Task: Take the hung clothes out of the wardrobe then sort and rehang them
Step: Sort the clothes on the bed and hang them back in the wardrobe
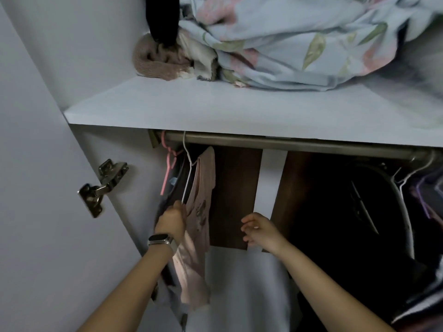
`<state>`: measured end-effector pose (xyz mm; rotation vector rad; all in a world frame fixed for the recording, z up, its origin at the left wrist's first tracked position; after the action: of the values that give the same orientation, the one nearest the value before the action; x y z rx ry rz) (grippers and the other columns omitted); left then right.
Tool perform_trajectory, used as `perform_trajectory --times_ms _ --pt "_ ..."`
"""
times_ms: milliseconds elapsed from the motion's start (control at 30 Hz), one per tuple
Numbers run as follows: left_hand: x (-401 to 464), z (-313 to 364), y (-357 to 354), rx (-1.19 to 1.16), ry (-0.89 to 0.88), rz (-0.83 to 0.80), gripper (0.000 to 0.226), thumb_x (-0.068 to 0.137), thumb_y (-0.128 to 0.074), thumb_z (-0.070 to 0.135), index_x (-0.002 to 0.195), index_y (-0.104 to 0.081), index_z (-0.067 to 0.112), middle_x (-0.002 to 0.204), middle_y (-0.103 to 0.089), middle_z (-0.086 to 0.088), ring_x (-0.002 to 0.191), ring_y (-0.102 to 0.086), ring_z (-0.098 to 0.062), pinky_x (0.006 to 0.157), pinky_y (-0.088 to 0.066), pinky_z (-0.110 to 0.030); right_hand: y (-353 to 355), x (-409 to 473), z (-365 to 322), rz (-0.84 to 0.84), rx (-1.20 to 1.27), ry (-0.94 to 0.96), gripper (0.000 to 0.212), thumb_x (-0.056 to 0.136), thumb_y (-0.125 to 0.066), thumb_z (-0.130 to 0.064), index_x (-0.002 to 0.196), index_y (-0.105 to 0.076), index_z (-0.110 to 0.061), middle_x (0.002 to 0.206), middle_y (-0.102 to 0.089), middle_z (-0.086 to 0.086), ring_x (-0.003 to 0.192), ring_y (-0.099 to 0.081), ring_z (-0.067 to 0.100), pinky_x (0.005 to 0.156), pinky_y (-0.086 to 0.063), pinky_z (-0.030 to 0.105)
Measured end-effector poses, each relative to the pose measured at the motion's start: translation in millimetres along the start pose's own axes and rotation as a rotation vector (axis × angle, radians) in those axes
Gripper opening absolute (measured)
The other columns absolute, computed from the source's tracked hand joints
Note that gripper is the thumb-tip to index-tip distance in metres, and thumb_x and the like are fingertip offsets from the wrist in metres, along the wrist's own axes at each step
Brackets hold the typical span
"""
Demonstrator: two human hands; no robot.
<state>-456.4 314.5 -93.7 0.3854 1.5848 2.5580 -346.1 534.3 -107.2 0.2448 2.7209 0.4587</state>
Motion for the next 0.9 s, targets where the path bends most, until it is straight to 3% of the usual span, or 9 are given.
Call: perform_trajectory --times_ms 133,200,300,400,500,600,767,900 --pt "-9.5 -2.1 -2.3 -0.069 0.03 0.017 0.024 0.096 -0.042 0.02 0.09 -0.053 -0.001 0.098 -0.056 -0.025 0.086 -0.058 -0.04 0.075 -0.049 -0.044 6.1 -10.3 18.3 0.028 0.014 -0.055 0.015 0.096 -0.051 -0.01 0.108 -0.055 -0.018 0.096 -0.059 -0.003 0.08 -0.062 0.014 0.072 -0.055 0.026" --pt "-19.7 6.7 0.2 -0.105 0.04 0.054 0.022 0.092 -0.05 0.017 0.101 -0.054 -0.002 0.104 -0.054 -0.027 0.095 -0.055 -0.043 0.078 -0.048 -0.043 11.7 -20.8 29.3 0.059 0.023 -0.072 0.013 0.096 -0.051 -0.011 0.106 -0.056 -0.018 0.094 -0.059 -0.003 0.078 -0.062 0.012 0.073 -0.055 0.026" --pt "-43.0 19.6 12.9 -0.057 0.099 0.208 0.046 0.079 -0.067 0.013 0.119 -0.053 -0.005 0.114 -0.051 -0.031 0.101 -0.049 -0.048 0.079 -0.046 -0.051 17.4 -33.4 45.9 0.097 0.018 -0.097 0.011 0.096 -0.05 -0.012 0.101 -0.057 -0.019 0.092 -0.059 -0.002 0.074 -0.06 0.011 0.073 -0.055 0.028" --pt "-73.4 56.9 16.8 0.037 -0.095 0.298 0.04 0.072 -0.069 0.018 0.106 -0.059 -0.001 0.102 -0.057 -0.024 0.089 -0.052 -0.042 0.071 -0.048 -0.048 28.4 -54.6 61.6 0.168 0.002 -0.103 0.012 0.095 -0.05 -0.009 0.098 -0.057 -0.018 0.09 -0.059 -0.002 0.074 -0.059 0.012 0.07 -0.052 0.028" --pt "-97.3 86.4 -27.8 0.055 -0.271 -0.061 0.042 0.084 -0.044 0.039 0.114 -0.056 0.012 0.113 -0.057 -0.01 0.102 -0.052 -0.03 0.088 -0.045 -0.04 42.8 -82.3 85.3 0.265 -0.134 -0.082 0.015 0.091 -0.05 -0.009 0.1 -0.06 -0.016 0.093 -0.06 -0.002 0.089 -0.059 0.014 0.076 -0.046 0.02" --pt "-123.0 104.4 -70.2 -0.013 -0.286 -0.369 0.047 0.089 -0.051 0.036 0.132 -0.044 0.018 0.131 -0.049 -0.005 0.115 -0.048 -0.024 0.096 -0.041 -0.032 57.2 -128.6 118.2 0.35 -0.17 -0.125 0.015 0.087 -0.052 -0.01 0.097 -0.057 -0.02 0.096 -0.065 0.002 0.093 -0.062 0.019 0.079 -0.044 0.02" --pt "-173.5 164.2 -104.3 0.025 -0.523 -0.618 0.046 0.09 -0.052 0.027 0.134 -0.041 0.016 0.134 -0.044 -0.006 0.119 -0.049 -0.022 0.098 -0.041 -0.029 80.5 -242.0 167.5 0.519 -0.106 -0.235 0.022 0.085 -0.059 -0.017 0.104 -0.051 -0.026 0.095 -0.066 -0.003 0.074 -0.062 0.009 0.063 -0.045 0.011" --pt "-243.5 229.3 -121.7 -0.021 -0.755 -0.717 0.043 0.089 -0.053 0.027 0.13 -0.046 0.018 0.129 -0.048 -0.004 0.115 -0.052 -0.02 0.095 -0.045 -0.034 81.1 -343.8 204.6 0.671 -0.092 -0.331 0.026 0.085 -0.062 -0.017 0.104 -0.053 -0.032 0.091 -0.066 -0.006 0.071 -0.059 0.0 0.065 -0.039 0.004"
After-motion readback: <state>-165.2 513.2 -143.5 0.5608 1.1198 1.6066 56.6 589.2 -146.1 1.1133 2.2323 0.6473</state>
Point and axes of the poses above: each hand's wrist, its own x-axis towards the middle knuckle, its own y-axis out of the back of the hand, z = x × y, the point moved 5 cm from there along x, towards the middle knuckle
